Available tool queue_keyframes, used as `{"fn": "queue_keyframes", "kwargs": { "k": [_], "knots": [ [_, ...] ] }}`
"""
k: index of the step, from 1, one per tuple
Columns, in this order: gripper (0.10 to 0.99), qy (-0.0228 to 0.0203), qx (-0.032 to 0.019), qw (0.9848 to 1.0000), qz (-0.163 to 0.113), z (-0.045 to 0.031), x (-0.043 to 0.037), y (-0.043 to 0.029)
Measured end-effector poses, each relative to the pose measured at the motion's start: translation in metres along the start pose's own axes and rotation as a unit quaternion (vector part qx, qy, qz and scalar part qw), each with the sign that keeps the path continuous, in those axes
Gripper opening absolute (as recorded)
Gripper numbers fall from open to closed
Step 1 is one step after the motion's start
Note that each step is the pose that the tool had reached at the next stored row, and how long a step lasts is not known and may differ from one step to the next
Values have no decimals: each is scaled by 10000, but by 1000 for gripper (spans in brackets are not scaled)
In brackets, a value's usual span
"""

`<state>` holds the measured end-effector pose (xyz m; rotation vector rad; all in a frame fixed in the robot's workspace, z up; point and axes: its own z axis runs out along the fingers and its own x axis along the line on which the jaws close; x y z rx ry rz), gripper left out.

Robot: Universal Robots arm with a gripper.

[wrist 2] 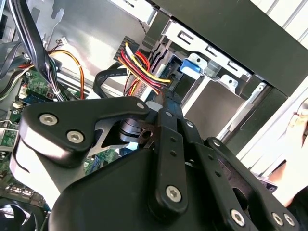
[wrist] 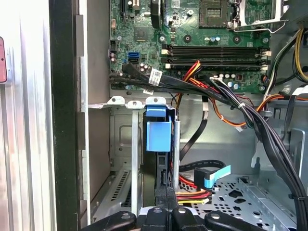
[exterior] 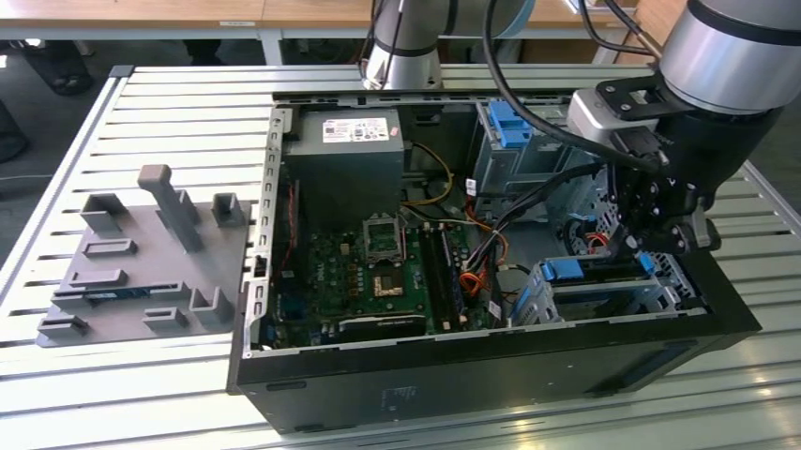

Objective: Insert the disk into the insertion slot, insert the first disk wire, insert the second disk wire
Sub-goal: 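Insert the second disk wire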

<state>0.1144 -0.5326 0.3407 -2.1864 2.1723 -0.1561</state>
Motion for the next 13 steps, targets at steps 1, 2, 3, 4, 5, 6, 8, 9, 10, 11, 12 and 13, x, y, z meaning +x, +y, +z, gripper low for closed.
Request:
{"fn": "queue_keyframes", "kwargs": {
  "k": [1, 2, 3, 4, 5, 6, 8, 9, 10, 11, 12, 13],
  "knots": [
    [106, 0, 0, 10000, 0, -6, 0, -1],
    [106, 0, -1, 10000, 0, -16, 0, -2],
    [106, 0, -5, 10000, 0, -27, 1, -4],
    [106, 0, -15, 10000, -1, -39, 1, -6],
    [106, -1, -35, 10000, -2, -53, 1, -9],
    [106, -1, -63, 10000, -2, -64, 2, -10],
    [106, -4, -137, 9999, -4, -73, 2, -10],
    [106, -5, -171, 9999, -5, -76, 2, -11],
    [106, -10, -189, 9998, -5, -78, 3, -8],
    [106, -19, -193, 9998, -3, -79, 2, 2],
    [106, -24, -193, 9998, -4, -81, 2, 18],
    [106, -32, -193, 9998, -3, -83, 2, 35]
  ]
}}
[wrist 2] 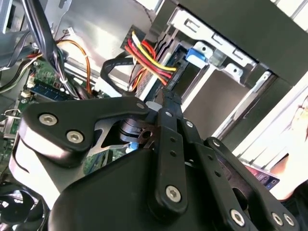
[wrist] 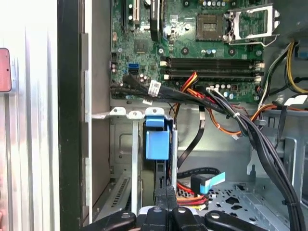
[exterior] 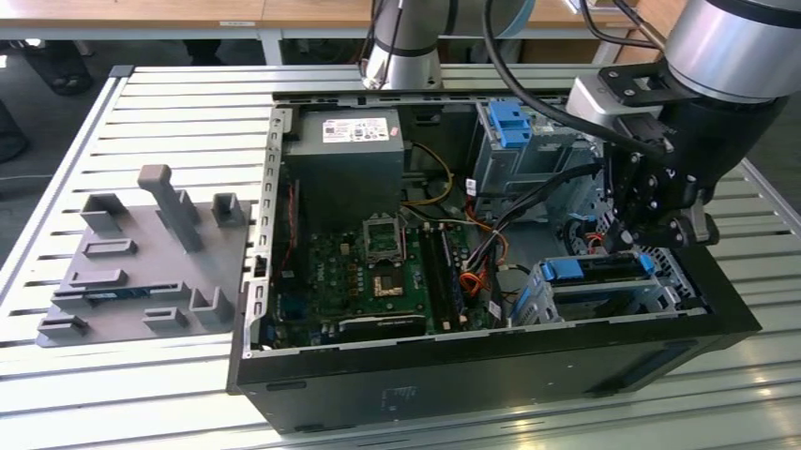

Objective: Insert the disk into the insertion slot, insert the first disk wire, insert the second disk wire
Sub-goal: 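Insert the second disk wire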

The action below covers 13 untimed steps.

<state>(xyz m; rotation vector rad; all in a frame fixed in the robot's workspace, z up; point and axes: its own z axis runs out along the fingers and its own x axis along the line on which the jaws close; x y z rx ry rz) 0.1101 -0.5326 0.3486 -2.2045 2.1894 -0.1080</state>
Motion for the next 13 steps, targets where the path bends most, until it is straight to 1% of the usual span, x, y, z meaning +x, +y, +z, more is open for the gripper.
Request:
{"fn": "queue_keyframes", "kwargs": {
  "k": [4, 5, 8, 10, 13],
  "knots": [
    [106, -13, 0, 10000, 1, -10, 0, 76],
    [106, -15, 0, 10000, 1, -15, 1, 83],
    [106, -44, 0, 10000, 3, -46, 0, 83],
    [106, -52, -6, 10000, 4, -78, 1, 82],
    [106, -61, -46, 10000, 4, -84, 0, 85]
  ]
}}
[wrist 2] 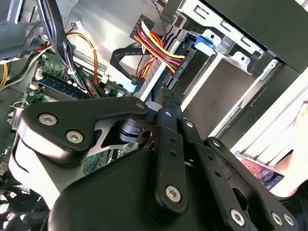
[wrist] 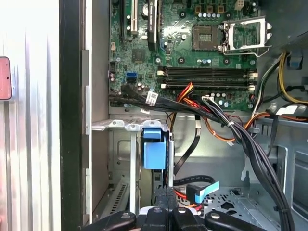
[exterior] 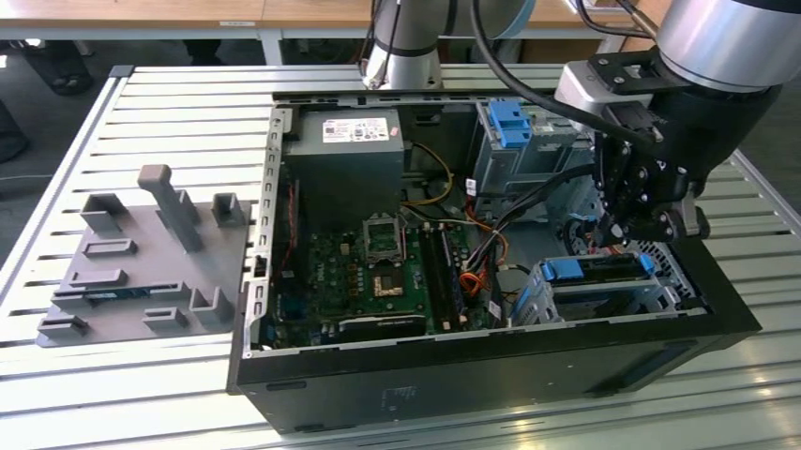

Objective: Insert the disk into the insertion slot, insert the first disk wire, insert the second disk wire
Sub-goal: 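Insert the second disk wire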

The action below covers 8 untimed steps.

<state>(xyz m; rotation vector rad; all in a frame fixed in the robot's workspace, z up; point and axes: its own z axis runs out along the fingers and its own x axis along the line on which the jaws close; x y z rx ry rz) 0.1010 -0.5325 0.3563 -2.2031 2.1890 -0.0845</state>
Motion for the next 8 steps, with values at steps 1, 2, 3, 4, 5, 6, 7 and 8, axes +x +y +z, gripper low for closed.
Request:
{"fn": "queue_keyframes", "kwargs": {
  "k": [1, 2, 3, 4, 5, 6, 7, 8],
  "knots": [
    [106, -1, -15, 10000, 0, -1, -2, 3],
    [106, -1, -32, 10000, -1, -1, -3, 6],
    [106, -2, -44, 10000, -1, -2, -4, 11],
    [106, -5, -48, 10000, 0, -3, -6, 16],
    [106, -6, -49, 10000, -1, -4, -9, 23],
    [106, -7, -51, 10000, -2, -4, -12, 29],
    [106, -8, -52, 10000, -10, -4, -16, 34],
    [106, -10, -52, 10000, -32, -4, -18, 38]
  ]
}}
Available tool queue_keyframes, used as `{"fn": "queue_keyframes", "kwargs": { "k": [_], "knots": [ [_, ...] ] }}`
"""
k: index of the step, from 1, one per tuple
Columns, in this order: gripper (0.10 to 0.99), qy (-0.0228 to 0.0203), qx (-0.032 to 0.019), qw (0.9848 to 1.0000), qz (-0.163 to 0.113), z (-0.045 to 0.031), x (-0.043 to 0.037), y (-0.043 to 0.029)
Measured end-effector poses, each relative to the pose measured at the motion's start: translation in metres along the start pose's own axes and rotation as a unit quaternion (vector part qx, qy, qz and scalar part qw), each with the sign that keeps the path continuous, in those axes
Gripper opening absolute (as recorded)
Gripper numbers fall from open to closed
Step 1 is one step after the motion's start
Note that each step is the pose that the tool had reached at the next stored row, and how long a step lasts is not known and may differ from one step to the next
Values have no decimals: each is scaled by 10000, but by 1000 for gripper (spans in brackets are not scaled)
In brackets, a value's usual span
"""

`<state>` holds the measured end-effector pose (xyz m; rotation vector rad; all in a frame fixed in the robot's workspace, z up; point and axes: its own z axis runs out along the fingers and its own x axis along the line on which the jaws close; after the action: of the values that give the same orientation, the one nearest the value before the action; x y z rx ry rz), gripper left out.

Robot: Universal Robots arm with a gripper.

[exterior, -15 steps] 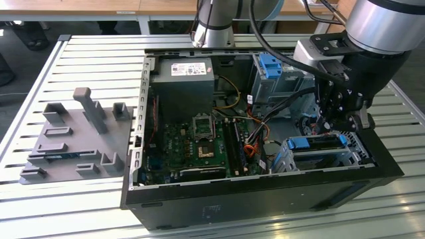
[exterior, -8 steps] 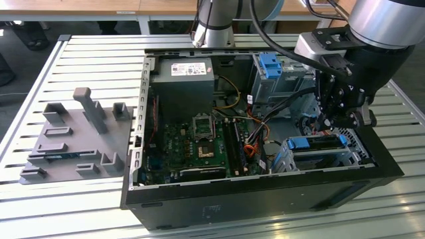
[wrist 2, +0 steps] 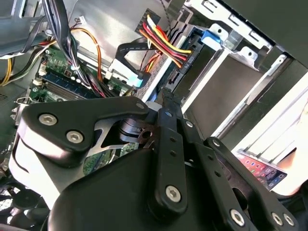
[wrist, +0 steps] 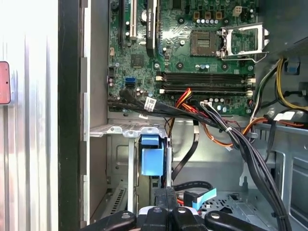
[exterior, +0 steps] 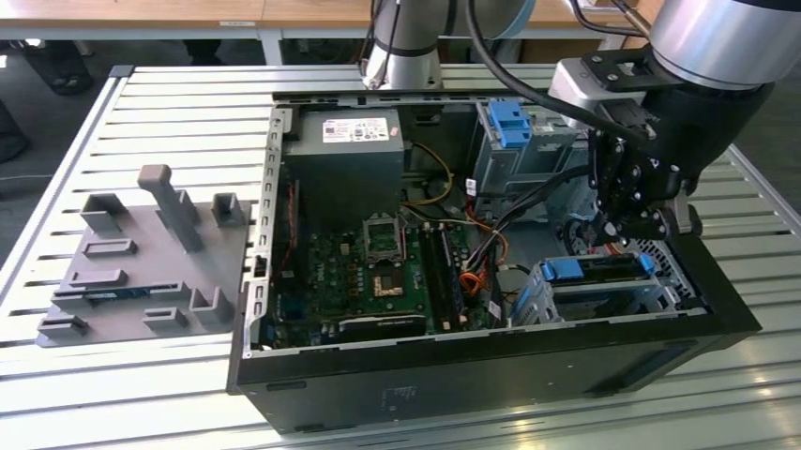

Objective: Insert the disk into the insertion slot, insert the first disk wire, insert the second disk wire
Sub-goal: 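Insert the second disk wire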

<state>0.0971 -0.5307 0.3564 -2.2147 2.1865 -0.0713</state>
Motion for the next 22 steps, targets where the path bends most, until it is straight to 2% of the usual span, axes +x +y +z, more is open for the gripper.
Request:
{"fn": "queue_keyframes", "kwargs": {
  "k": [4, 11, 22],
  "knots": [
    [106, -11, -4, 9997, -226, -1, -8, 0],
    [106, -18, -78, 9995, -292, -2, -103, -1],
    [106, -14, -89, 9991, -402, -23, -170, -3]
  ]
}}
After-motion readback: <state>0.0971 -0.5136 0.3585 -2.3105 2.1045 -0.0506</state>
